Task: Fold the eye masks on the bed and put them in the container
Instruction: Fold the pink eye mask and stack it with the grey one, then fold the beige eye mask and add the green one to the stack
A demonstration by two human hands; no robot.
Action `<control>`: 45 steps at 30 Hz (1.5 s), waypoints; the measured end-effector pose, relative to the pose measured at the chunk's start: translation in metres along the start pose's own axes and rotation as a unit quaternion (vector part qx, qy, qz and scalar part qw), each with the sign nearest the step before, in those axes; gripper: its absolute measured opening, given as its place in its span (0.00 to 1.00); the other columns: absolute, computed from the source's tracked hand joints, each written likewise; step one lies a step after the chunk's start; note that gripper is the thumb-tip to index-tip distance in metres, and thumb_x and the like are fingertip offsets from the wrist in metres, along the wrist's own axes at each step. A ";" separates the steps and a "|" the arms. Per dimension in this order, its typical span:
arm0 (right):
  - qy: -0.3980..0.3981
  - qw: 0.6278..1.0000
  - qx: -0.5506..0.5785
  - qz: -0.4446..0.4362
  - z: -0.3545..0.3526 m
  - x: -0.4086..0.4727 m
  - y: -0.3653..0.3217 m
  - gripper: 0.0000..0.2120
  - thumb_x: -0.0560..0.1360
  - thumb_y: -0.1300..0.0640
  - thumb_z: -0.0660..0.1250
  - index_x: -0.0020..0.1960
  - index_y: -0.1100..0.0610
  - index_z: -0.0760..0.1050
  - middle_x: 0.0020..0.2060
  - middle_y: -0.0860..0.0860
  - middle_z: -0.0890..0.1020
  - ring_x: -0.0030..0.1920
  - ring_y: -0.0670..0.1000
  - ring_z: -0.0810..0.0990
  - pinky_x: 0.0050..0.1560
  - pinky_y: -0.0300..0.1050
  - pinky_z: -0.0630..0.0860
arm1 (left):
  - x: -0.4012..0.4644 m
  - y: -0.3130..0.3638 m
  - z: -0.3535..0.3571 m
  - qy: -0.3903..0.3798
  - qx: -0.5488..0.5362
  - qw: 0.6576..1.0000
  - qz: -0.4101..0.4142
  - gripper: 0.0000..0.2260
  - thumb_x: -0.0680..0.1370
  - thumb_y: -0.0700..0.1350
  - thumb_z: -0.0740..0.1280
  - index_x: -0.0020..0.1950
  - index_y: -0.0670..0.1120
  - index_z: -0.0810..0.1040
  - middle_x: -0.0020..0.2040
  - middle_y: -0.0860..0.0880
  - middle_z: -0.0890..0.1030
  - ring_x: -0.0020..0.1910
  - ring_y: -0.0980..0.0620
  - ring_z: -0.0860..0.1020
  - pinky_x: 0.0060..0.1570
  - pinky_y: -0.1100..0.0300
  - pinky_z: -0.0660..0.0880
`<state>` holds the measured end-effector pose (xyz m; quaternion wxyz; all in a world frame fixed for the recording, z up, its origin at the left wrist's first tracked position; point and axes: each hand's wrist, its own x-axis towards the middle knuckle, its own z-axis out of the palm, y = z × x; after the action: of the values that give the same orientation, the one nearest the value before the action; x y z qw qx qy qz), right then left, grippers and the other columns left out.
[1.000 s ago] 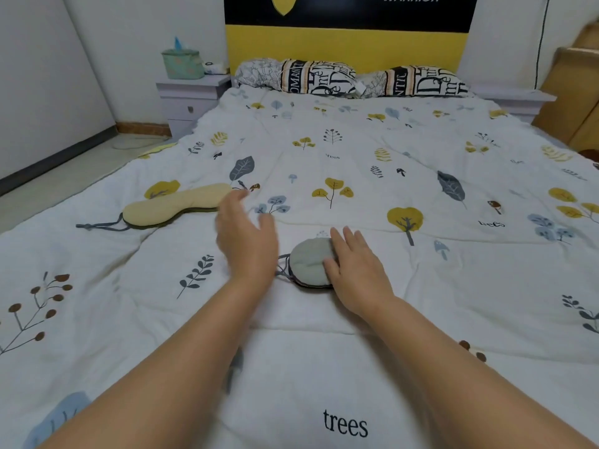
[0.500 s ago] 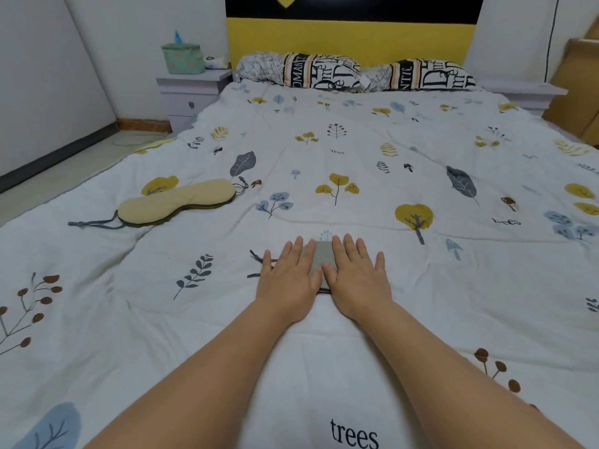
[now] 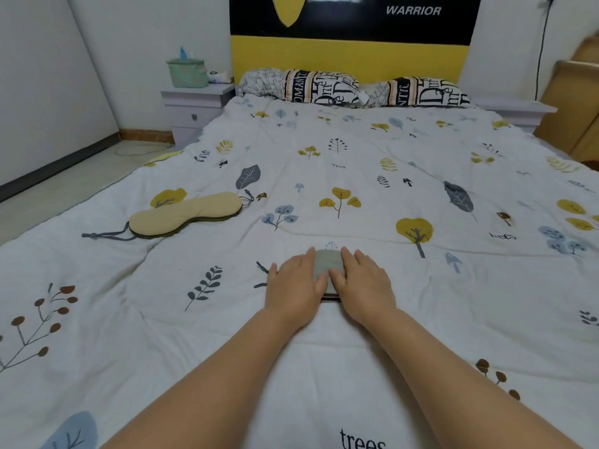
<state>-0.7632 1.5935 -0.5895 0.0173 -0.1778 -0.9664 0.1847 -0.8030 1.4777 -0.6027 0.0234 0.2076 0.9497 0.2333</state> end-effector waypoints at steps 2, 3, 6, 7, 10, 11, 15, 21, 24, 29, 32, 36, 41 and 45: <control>0.071 0.994 0.075 0.046 -0.009 -0.002 -0.005 0.22 0.80 0.51 0.51 0.72 0.57 0.61 0.65 0.59 0.73 0.64 0.59 0.70 0.60 0.52 0.68 | 0.002 0.003 -0.009 0.058 -0.015 0.997 -0.043 0.22 0.79 0.50 0.52 0.72 0.45 0.62 0.64 0.43 0.75 0.64 0.43 0.71 0.63 0.48 0.63; 0.084 0.987 0.115 0.075 -0.013 -0.002 -0.007 0.20 0.79 0.54 0.52 0.70 0.57 0.63 0.60 0.59 0.76 0.58 0.59 0.73 0.53 0.51 0.70 | 0.003 0.004 -0.013 0.066 -0.004 0.995 -0.071 0.20 0.79 0.49 0.52 0.70 0.45 0.65 0.62 0.43 0.76 0.62 0.42 0.72 0.60 0.48 0.64; 0.029 0.975 0.183 0.126 -0.020 0.000 -0.007 0.18 0.75 0.63 0.55 0.64 0.59 0.65 0.47 0.55 0.76 0.44 0.56 0.73 0.39 0.45 0.67 | 0.007 0.006 -0.017 0.019 0.028 0.995 -0.094 0.15 0.79 0.45 0.51 0.62 0.45 0.71 0.57 0.44 0.79 0.57 0.43 0.73 0.55 0.50 0.63; 0.024 0.973 0.193 0.126 -0.021 0.000 -0.005 0.16 0.74 0.64 0.55 0.61 0.59 0.66 0.44 0.54 0.75 0.43 0.55 0.73 0.35 0.44 0.66 | 0.009 0.006 -0.017 0.008 0.013 0.996 -0.089 0.15 0.78 0.44 0.51 0.60 0.46 0.71 0.56 0.45 0.79 0.56 0.44 0.74 0.53 0.51 0.62; 0.072 0.962 0.234 0.117 -0.026 -0.001 0.005 0.13 0.73 0.66 0.54 0.56 0.57 0.66 0.37 0.52 0.74 0.37 0.54 0.72 0.28 0.43 0.62 | 0.013 0.013 -0.018 0.010 -0.075 0.995 -0.069 0.14 0.78 0.43 0.53 0.61 0.46 0.71 0.56 0.45 0.80 0.55 0.45 0.75 0.51 0.53 0.64; 0.094 0.959 0.239 0.118 -0.029 -0.001 0.009 0.11 0.73 0.66 0.53 0.54 0.57 0.66 0.36 0.53 0.74 0.36 0.54 0.72 0.27 0.43 0.62 | 0.014 0.017 -0.018 0.017 -0.095 0.994 -0.059 0.14 0.78 0.43 0.54 0.62 0.46 0.70 0.56 0.45 0.80 0.56 0.44 0.75 0.52 0.52 0.66; 0.142 0.956 0.212 0.143 -0.040 -0.002 0.030 0.09 0.73 0.66 0.53 0.51 0.57 0.66 0.37 0.53 0.74 0.39 0.56 0.73 0.31 0.45 0.64 | 0.018 0.043 -0.005 0.029 -0.106 0.994 -0.016 0.15 0.78 0.44 0.56 0.63 0.45 0.70 0.58 0.44 0.78 0.56 0.43 0.76 0.53 0.52 0.69; 0.099 0.981 0.061 0.156 -0.032 -0.002 0.054 0.10 0.76 0.64 0.53 0.55 0.61 0.69 0.52 0.60 0.77 0.50 0.61 0.76 0.41 0.47 0.67 | 0.025 0.054 0.016 0.001 0.010 1.000 0.004 0.14 0.79 0.45 0.52 0.60 0.45 0.73 0.56 0.44 0.78 0.53 0.42 0.77 0.53 0.51 0.66; 0.075 0.985 0.015 0.155 -0.030 0.001 0.051 0.11 0.77 0.62 0.53 0.57 0.62 0.68 0.55 0.61 0.75 0.54 0.62 0.75 0.43 0.48 0.67 | 0.024 0.051 0.012 -0.023 0.005 1.000 0.009 0.15 0.80 0.46 0.52 0.60 0.45 0.74 0.56 0.43 0.79 0.54 0.43 0.76 0.53 0.51 0.67; 0.113 0.981 -0.032 0.157 -0.048 0.002 0.034 0.14 0.77 0.60 0.55 0.61 0.60 0.69 0.60 0.59 0.73 0.60 0.60 0.70 0.46 0.47 0.65 | 0.023 0.039 -0.019 -0.055 -0.076 0.996 0.005 0.11 0.79 0.47 0.56 0.49 0.45 0.76 0.55 0.44 0.81 0.55 0.43 0.77 0.53 0.52 0.72; 0.142 0.987 -0.003 0.079 -0.057 0.001 0.012 0.14 0.76 0.60 0.56 0.60 0.60 0.71 0.59 0.58 0.74 0.60 0.59 0.69 0.49 0.48 0.68 | 0.020 0.025 -0.044 -0.022 -0.071 0.997 -0.010 0.13 0.78 0.44 0.56 0.55 0.44 0.78 0.55 0.45 0.81 0.53 0.45 0.77 0.50 0.55 0.72; 0.066 0.997 0.012 -0.042 -0.055 0.000 -0.030 0.13 0.77 0.59 0.55 0.55 0.57 0.75 0.53 0.55 0.79 0.53 0.56 0.76 0.46 0.45 0.70 | 0.007 -0.006 -0.078 -0.007 -0.063 0.998 -0.026 0.12 0.76 0.42 0.57 0.54 0.45 0.78 0.53 0.47 0.82 0.51 0.47 0.78 0.48 0.56 0.73; -0.011 0.992 -0.010 -0.122 -0.042 0.005 -0.086 0.12 0.76 0.60 0.55 0.53 0.57 0.77 0.50 0.54 0.81 0.51 0.55 0.77 0.46 0.46 0.72 | -0.002 -0.063 -0.129 0.048 -0.001 0.995 -0.090 0.11 0.75 0.42 0.58 0.50 0.45 0.79 0.51 0.46 0.82 0.49 0.45 0.77 0.42 0.57 0.71; -0.025 0.988 -0.033 -0.146 -0.024 0.020 -0.124 0.13 0.76 0.61 0.55 0.54 0.58 0.76 0.52 0.56 0.81 0.53 0.57 0.77 0.47 0.47 0.72 | -0.002 -0.109 -0.160 0.108 0.079 0.979 -0.154 0.12 0.76 0.41 0.58 0.53 0.43 0.79 0.53 0.43 0.80 0.51 0.43 0.76 0.45 0.54 0.71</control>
<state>-0.8213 1.5009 -0.5221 0.0142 -0.0302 -0.9877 0.1528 -0.8653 1.3203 -0.5100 -0.0600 0.0341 0.9827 0.1721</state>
